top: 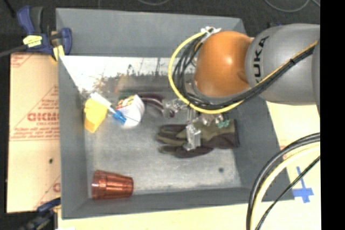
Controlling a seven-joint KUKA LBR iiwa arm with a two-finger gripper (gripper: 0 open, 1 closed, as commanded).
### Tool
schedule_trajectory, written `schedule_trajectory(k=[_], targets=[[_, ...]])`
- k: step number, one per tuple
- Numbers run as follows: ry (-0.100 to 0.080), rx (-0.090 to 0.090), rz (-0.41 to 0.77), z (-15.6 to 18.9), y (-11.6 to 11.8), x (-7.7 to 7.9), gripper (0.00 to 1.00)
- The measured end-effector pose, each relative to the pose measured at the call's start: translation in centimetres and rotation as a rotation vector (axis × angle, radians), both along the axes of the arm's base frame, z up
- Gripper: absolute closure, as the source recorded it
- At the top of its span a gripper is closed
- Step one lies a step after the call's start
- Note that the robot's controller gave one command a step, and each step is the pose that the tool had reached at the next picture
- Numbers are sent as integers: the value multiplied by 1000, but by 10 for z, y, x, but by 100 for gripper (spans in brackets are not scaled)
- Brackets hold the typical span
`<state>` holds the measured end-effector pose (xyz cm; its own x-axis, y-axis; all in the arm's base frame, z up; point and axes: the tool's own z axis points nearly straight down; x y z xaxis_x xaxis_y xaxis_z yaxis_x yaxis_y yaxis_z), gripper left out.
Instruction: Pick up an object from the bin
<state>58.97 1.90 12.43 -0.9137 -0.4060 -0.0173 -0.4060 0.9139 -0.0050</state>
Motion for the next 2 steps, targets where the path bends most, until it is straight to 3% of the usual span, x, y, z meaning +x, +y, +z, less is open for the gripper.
schedule_trajectory(k=[1, 2], targets=[[1, 6, -107, -40, -33, -37, 100], [1, 6, -108, -40, -33, -37, 100]])
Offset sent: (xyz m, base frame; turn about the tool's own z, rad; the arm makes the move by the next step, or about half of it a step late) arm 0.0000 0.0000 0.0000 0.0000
